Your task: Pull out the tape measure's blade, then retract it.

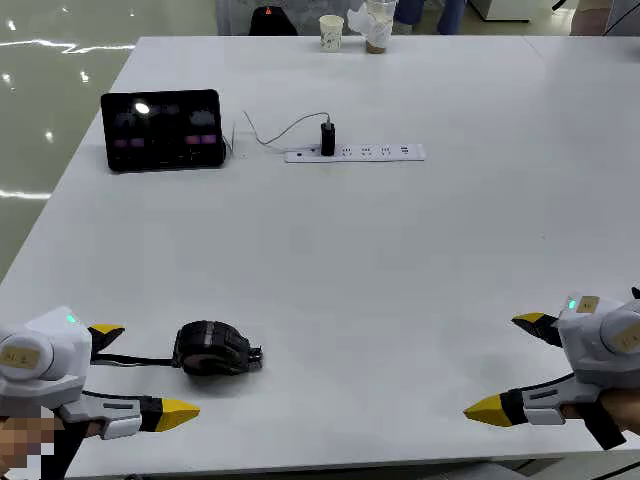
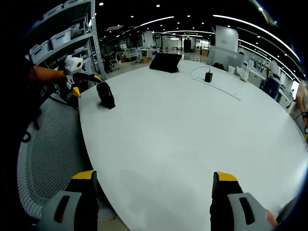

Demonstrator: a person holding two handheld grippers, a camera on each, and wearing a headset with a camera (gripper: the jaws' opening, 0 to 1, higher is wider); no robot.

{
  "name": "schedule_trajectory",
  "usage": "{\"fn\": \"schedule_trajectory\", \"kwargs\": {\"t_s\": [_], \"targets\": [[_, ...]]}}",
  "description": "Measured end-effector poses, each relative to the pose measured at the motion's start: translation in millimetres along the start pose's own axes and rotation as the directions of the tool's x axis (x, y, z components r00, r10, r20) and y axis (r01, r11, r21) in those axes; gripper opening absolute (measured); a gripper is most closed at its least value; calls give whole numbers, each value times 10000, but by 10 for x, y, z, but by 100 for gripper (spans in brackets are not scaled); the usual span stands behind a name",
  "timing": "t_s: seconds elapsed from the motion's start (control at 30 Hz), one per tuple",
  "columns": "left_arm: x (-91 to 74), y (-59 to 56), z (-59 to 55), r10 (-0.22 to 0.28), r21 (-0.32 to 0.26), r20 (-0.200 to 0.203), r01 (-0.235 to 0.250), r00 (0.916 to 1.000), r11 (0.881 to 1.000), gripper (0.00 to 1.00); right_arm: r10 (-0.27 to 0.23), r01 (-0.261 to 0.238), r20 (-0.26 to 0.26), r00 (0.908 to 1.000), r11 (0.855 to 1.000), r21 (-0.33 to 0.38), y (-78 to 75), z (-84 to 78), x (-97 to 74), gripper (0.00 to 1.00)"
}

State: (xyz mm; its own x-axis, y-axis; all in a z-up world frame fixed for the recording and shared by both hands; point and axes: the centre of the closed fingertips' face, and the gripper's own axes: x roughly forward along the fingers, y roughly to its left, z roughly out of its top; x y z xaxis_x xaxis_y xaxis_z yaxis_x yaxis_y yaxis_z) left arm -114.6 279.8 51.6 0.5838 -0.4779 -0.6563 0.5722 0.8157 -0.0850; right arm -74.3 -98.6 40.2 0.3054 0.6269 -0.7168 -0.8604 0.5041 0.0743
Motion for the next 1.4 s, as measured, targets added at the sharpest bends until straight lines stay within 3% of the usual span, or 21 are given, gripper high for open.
{"fn": "schedule_trajectory", "kwargs": {"t_s": [0.5,0.57,0.63,0.67,0.87,1.4], "targets": [[4,68,-9,-18,31,-27,18,10000,10000,99,36,-34,-119,9999,10000,92,-23,-22,19,99],[4,64,-14,-51,55,-48,51,10000,10000,99,-89,99,295,9995,9995,-313,-56,50,24,99],[5,50,-8,-139,150,-9,139,9999,9998,99,-109,113,203,9997,9998,-192,-65,33,15,99],[6,32,25,-240,357,206,232,9995,9991,99,-167,172,266,9995,9996,-212,-82,47,20,99],[12,11,4,-391,801,-61,394,9992,9960,97,-51,64,418,9991,9995,-314,-83,90,50,99],[85,9,23,-943,1277,-553,1007,9940,9867,98,609,-599,136,9980,9960,-656,74,136,231,99]]}}
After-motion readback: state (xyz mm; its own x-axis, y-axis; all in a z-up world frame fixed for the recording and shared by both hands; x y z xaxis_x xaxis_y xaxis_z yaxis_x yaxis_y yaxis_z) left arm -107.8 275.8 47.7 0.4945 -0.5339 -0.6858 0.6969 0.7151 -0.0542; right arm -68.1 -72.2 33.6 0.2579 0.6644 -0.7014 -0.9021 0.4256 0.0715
